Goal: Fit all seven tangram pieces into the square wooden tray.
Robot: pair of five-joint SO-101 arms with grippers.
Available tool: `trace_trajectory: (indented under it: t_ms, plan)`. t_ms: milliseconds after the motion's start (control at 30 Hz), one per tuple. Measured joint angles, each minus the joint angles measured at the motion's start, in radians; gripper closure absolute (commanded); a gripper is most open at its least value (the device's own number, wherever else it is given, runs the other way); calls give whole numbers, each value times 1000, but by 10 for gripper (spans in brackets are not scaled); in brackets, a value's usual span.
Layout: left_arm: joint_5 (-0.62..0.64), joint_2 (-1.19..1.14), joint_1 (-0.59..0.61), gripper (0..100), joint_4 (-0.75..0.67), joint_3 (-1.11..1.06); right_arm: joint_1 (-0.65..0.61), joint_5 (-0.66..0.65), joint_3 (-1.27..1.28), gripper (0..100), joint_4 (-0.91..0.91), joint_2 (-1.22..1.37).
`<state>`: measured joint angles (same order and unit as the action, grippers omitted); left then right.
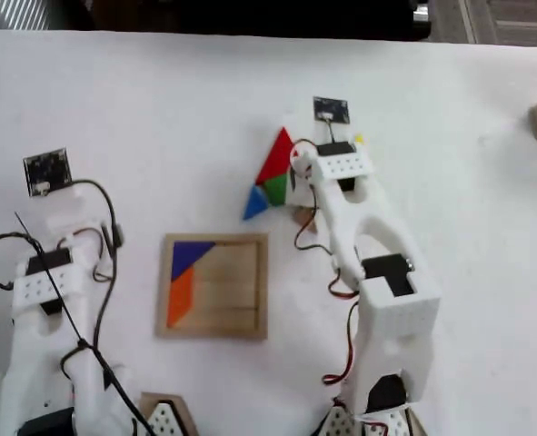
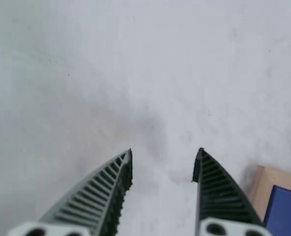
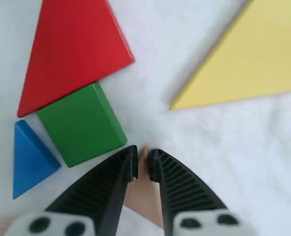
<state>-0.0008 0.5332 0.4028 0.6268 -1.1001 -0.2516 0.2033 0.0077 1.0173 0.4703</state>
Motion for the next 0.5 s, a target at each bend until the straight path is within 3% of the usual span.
trace_trajectory:
  t_ms: [167, 500]
  plan:
    - [0, 0, 0, 785, 0, 0, -5, -68, -49, 830, 103, 2]
    - [0, -3, 0, 785, 0, 0, -34, -213, -61, 827, 259, -17]
